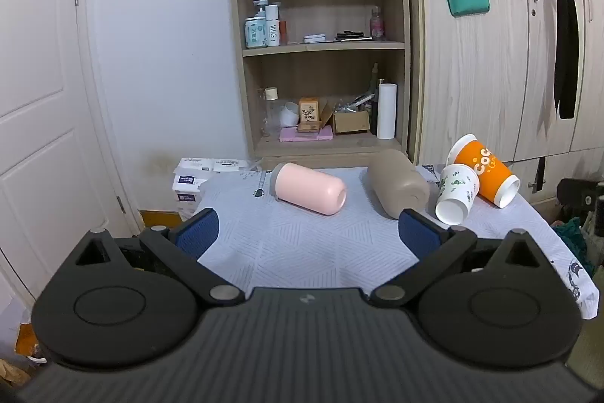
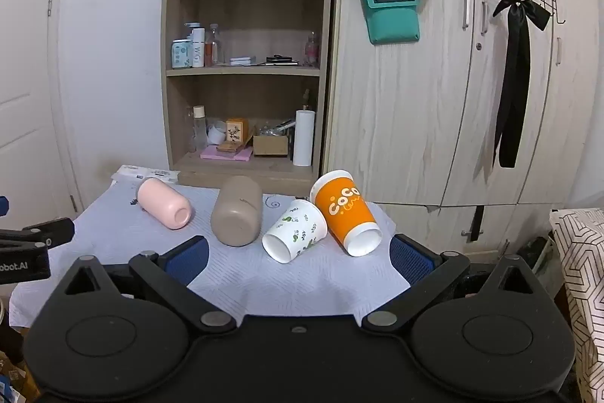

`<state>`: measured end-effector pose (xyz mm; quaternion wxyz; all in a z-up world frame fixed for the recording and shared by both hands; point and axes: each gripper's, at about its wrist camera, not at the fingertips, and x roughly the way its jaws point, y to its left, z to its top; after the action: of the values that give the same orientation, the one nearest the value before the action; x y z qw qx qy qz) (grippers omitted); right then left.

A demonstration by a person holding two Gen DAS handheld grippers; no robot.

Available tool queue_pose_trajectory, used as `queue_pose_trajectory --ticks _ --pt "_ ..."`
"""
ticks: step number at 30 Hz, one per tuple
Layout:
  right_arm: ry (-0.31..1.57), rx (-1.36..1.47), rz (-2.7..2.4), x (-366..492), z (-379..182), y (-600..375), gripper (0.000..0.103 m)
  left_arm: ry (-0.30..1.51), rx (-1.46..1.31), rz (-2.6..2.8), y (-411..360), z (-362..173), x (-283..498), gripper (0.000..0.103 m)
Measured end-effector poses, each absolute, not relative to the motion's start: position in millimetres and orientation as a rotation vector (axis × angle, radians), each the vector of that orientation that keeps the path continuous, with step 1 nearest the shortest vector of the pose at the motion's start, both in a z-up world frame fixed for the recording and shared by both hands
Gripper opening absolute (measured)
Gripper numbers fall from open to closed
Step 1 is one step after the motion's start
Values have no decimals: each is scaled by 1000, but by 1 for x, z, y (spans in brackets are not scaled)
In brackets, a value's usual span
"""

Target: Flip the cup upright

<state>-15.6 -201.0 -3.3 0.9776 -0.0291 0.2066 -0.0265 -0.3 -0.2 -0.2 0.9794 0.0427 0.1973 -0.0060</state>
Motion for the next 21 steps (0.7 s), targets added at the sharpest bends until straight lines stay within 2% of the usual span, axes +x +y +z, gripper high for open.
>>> queue_pose_trajectory --ticks 21 --pt "380 -61 -79 -24 -3 -200 103 345 99 -1 -1 1 -9 103"
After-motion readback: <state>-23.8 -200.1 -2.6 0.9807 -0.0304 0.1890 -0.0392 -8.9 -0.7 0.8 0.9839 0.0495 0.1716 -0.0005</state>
